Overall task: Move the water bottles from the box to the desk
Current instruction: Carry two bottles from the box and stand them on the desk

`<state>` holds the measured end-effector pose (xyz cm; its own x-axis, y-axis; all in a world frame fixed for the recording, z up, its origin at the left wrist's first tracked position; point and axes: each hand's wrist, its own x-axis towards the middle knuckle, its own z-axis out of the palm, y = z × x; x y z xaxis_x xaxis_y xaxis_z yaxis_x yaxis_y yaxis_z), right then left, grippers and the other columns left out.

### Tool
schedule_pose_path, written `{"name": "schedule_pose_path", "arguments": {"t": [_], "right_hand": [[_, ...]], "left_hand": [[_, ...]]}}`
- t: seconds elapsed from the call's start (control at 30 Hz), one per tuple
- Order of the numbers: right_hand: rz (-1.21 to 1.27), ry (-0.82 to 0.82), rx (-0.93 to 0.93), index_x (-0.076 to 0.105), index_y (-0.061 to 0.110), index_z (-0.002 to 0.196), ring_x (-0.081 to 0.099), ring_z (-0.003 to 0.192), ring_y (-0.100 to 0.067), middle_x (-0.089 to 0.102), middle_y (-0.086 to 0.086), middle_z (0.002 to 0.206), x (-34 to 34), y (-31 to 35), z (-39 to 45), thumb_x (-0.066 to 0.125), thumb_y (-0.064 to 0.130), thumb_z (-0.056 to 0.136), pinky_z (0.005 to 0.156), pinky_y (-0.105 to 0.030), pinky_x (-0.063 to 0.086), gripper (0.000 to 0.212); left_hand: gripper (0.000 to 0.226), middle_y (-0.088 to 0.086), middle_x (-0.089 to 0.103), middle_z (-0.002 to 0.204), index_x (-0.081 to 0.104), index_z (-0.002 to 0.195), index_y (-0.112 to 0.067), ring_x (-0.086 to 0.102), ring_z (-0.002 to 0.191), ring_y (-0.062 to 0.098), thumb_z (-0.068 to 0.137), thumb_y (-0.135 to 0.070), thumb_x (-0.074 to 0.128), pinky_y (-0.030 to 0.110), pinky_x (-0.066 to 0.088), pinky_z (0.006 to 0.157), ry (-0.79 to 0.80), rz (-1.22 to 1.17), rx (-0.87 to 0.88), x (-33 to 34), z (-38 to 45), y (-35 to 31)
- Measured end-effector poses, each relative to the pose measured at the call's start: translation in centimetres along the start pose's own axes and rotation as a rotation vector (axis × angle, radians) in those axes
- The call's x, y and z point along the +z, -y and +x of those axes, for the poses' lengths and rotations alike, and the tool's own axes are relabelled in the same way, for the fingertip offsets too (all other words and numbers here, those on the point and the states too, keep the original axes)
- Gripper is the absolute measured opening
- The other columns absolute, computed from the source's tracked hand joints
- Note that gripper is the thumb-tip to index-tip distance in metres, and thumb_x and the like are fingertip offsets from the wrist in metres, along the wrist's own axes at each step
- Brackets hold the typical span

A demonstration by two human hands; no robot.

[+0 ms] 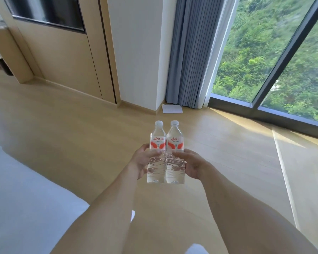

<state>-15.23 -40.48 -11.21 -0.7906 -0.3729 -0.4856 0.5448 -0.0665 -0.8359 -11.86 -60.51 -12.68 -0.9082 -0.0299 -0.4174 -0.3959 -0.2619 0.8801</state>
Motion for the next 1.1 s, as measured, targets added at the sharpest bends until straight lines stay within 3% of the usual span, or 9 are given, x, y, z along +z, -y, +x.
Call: {"name": "schedule_pose_path", "arguments": {"t": [0.17,0.4,0.57,0.67,0.8,0.9,1.1], "right_hand": [[-0.003,0.064,0.032,0.065,0.005,0.121,0.073,0.086,-0.024,0.075,-0.009,0.095,2.6,2.6,5.9,0.069,0.009,0.090,0.073,-0.038,0.057,0.031],[-0.108,0.150,0.112,0.064,0.006,0.117,0.069,0.084,-0.024,0.072,-0.010,0.095,6.2,6.4,17.0,0.066,0.012,0.094,0.075,-0.039,0.055,0.024],[-0.162,0.259,0.179,0.065,0.006,0.116,0.070,0.071,-0.019,0.074,-0.007,0.085,8.9,9.9,26.3,0.068,0.012,0.093,0.062,-0.033,0.055,0.024],[-0.198,0.312,0.224,0.065,0.005,0.121,0.071,0.074,-0.020,0.074,-0.009,0.090,10.2,12.3,30.9,0.070,0.013,0.091,0.060,-0.032,0.055,0.031],[-0.257,0.370,0.262,0.066,0.005,0.120,0.071,0.082,-0.024,0.074,-0.011,0.099,11.4,15.1,36.7,0.074,0.015,0.088,0.063,-0.033,0.056,0.035],[-0.327,0.412,0.276,0.067,0.009,0.118,0.070,0.090,-0.028,0.075,-0.011,0.102,12.9,16.7,39.9,0.079,0.020,0.084,0.078,-0.044,0.060,0.037],[-0.424,0.493,0.263,0.066,0.013,0.117,0.070,0.098,-0.031,0.073,-0.014,0.115,17.2,18.9,45.1,0.079,0.024,0.084,0.089,-0.052,0.057,0.037]], "left_hand": [[0.050,0.013,0.076,0.103,0.063,0.121,-0.020,0.075,0.094,0.032,0.076,-0.015,0.084,0.049,0.061,0.079,-0.092,-0.011,0.018,-3.3,4.7,-2.2],[0.045,0.011,0.076,0.103,0.064,0.117,-0.022,0.074,0.095,0.032,0.078,-0.016,0.084,0.049,0.062,0.076,-0.290,-0.014,0.030,-8.3,11.1,-6.0],[0.044,0.011,0.073,0.107,0.059,0.120,-0.022,0.072,0.094,0.029,0.081,-0.019,0.080,0.040,0.059,0.065,-0.443,-0.031,0.050,-11.3,16.3,-9.5],[0.044,0.011,0.070,0.112,0.054,0.123,-0.023,0.069,0.097,0.026,0.085,-0.023,0.077,0.039,0.058,0.066,-0.501,-0.033,0.031,-12.2,19.3,-12.0],[0.047,0.012,0.070,0.114,0.053,0.125,-0.025,0.069,0.103,0.029,0.085,-0.025,0.077,0.051,0.058,0.079,-0.576,-0.079,0.029,-13.5,23.1,-14.4],[0.050,0.013,0.070,0.115,0.053,0.127,-0.024,0.069,0.106,0.031,0.084,-0.025,0.078,0.056,0.058,0.082,-0.626,-0.114,0.030,-14.7,24.8,-15.9],[0.051,0.009,0.072,0.111,0.056,0.126,-0.024,0.070,0.102,0.027,0.082,-0.022,0.081,0.042,0.062,0.070,-0.722,-0.200,0.062,-18.2,27.2,-18.8]]}}
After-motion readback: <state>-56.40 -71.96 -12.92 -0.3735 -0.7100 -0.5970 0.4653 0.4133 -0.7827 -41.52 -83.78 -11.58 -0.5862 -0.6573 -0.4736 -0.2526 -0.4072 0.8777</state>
